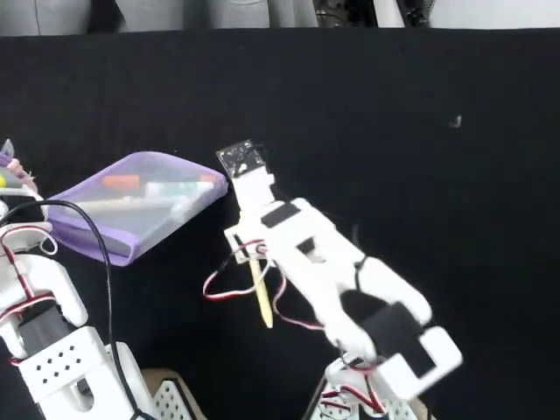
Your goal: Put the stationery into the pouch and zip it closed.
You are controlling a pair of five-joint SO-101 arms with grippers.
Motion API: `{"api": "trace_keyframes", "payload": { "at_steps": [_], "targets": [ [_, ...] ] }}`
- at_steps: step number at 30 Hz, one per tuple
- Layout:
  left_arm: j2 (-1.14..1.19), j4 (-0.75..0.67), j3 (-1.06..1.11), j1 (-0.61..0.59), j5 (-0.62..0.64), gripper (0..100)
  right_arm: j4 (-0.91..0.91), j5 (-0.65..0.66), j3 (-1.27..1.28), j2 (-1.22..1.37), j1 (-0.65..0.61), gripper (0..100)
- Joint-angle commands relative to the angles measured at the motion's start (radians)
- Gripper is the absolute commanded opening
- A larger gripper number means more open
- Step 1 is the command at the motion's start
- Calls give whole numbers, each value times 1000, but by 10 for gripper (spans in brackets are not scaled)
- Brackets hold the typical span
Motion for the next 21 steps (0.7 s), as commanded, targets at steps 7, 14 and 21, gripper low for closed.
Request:
{"api": "trace_keyframes", "payload": {
  "at_steps": [7,14,21],
  "targets": [
    [-8,-20,-47,51,8,30,25,-11,-189,131,-12,272],
    [-8,-20,-42,61,8,30,296,-12,-513,394,-11,129],
    [-8,-20,-39,61,9,30,502,-63,-774,590,-5,39]
  ]
}}
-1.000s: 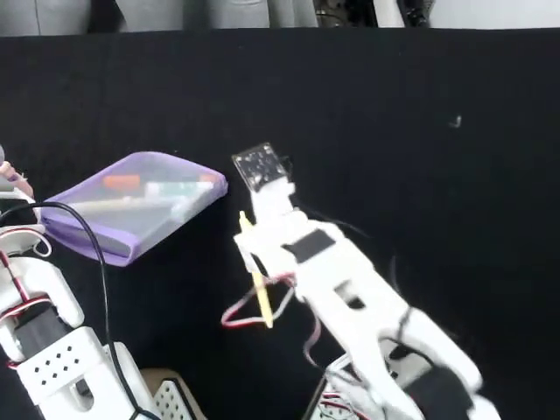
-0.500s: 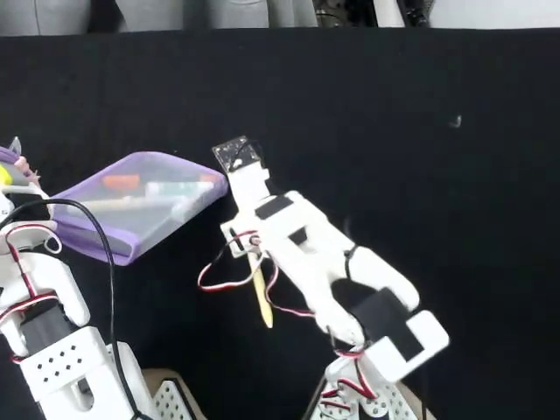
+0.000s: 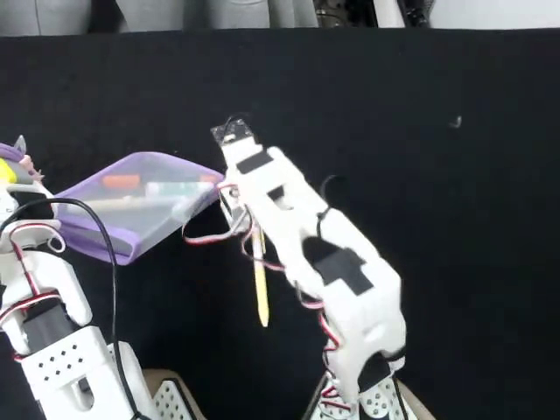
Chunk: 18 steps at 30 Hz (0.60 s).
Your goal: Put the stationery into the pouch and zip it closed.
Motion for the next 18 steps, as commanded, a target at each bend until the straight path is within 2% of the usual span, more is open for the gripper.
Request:
{"api": "trace_keyframes", "payload": {
  "at_steps": [1,11,16,18],
  "targets": [
    [-8,-20,-39,8,9,30,83,-31,-133,97,-14,39],
    [-8,-20,-48,22,12,30,87,-29,-136,99,-6,11],
    [-8,-20,-99,147,5,30,87,-29,-124,62,31,11],
    [-8,-18,-137,197,-40,30,87,-29,-96,-2,61,11]
  ]
}}
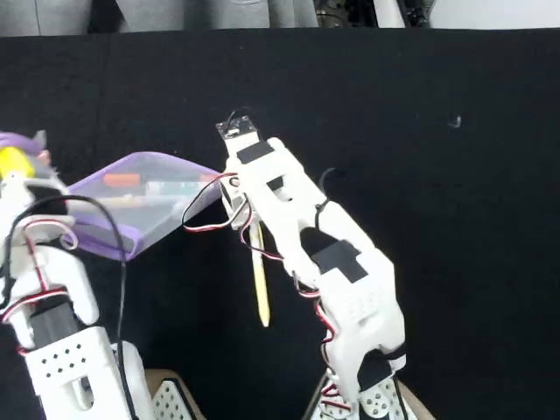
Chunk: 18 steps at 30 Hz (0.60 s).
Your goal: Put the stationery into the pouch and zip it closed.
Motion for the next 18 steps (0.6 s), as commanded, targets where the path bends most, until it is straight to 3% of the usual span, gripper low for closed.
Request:
{"api": "trace_keyframes", "payload": {
  "at_steps": [1,4,10,18],
  "targets": [
    [-8,-11,-143,128,-72,30,5,-12,36,-119,44,11],
    [0,94,-229,228,-144,30,-5,-12,107,-274,109,11],
    [3,187,-389,392,-143,30,-80,-12,260,-633,242,11],
    [5,184,-371,426,-144,30,-199,71,317,-1035,276,11]
  ]
}}
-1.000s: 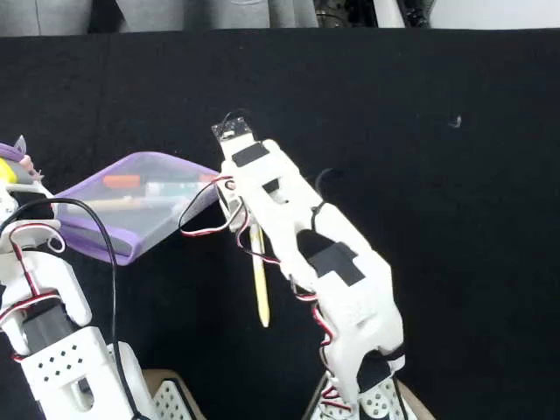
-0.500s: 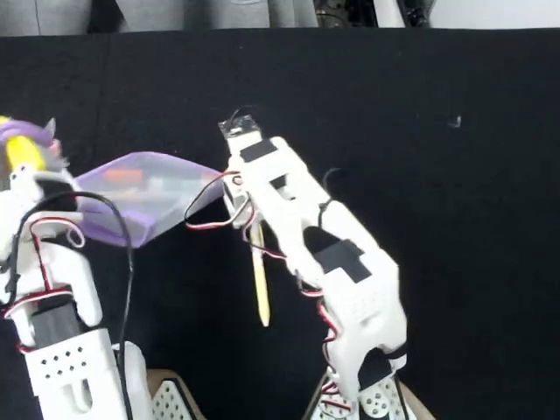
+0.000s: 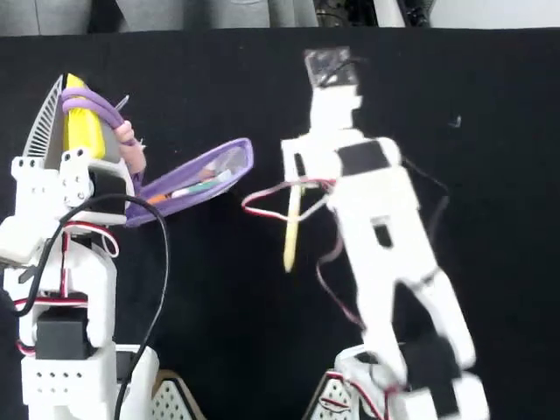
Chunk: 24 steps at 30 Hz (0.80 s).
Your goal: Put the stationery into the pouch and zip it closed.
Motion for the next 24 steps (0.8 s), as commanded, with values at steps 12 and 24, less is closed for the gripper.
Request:
{"api": "trace_keyframes", "payload": {
  "at_steps": [12,24],
  "targets": [
    [5,-5,16,-4,-11,30,-353,20,-10,-381,-86,11],
    [5,-6,19,-91,48,30,-628,-15,272,-743,-147,11]
  ]
}}
